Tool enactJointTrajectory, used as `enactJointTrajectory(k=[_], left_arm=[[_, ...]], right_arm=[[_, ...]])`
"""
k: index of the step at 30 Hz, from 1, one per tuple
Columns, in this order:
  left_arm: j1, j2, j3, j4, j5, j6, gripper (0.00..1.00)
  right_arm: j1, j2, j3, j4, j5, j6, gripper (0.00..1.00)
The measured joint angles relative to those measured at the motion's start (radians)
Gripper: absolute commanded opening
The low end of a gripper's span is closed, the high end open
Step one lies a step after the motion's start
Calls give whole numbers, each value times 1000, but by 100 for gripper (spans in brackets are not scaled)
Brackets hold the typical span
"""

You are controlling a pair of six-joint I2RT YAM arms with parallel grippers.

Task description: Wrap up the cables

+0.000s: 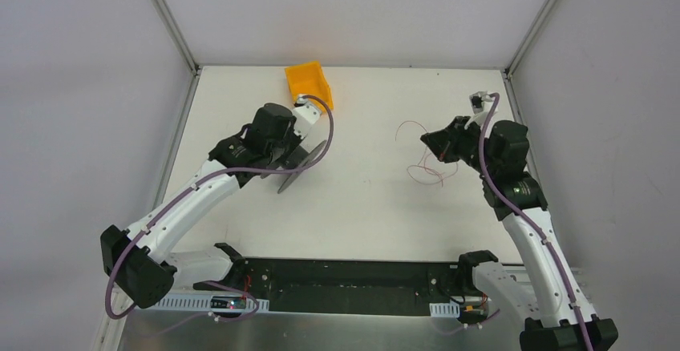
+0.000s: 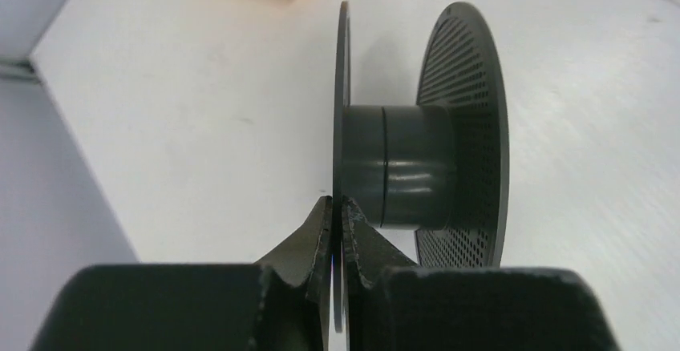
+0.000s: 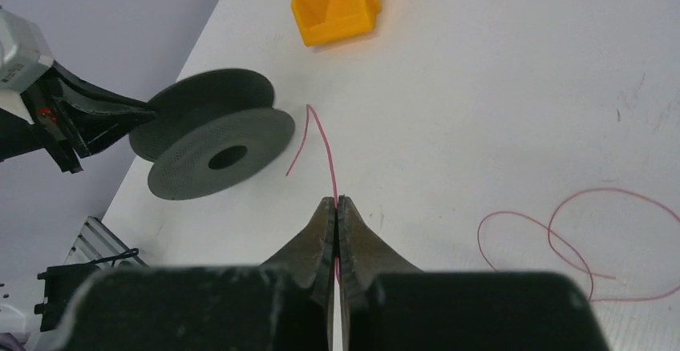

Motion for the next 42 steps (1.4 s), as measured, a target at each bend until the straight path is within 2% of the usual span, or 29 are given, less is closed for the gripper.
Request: enactJointTrajectory(k=[4, 15, 21, 22, 26, 29, 36, 38, 42], left_arm=[[-6, -4, 31, -47, 183, -30, 0], [-11, 18, 64, -134, 520, -78, 0], [-10, 27, 95, -163, 605, -103, 0], [-11, 28, 95, -162, 612, -104, 1], [-11, 43, 95, -165, 634, -117, 20], [-11, 46, 95, -159, 644, -127, 29], [-11, 46, 123, -160, 649, -148, 40], [-11, 42, 142, -159, 639, -157, 46], [13, 17, 174, -158, 628, -207, 46]], right_arm=[[1, -41, -28, 62, -84, -49, 0], [3, -133, -105, 135, -187, -144, 0], [9, -130, -114, 150, -212, -206, 0], [10, -127, -118, 159, -217, -220, 0], [17, -124, -156, 219, -241, -271, 0], [26, -113, -180, 259, -273, -314, 0], [60, -43, -186, 335, -340, -433, 0], [67, -12, -186, 368, -364, -473, 0], [85, 88, -171, 430, -426, -568, 0]])
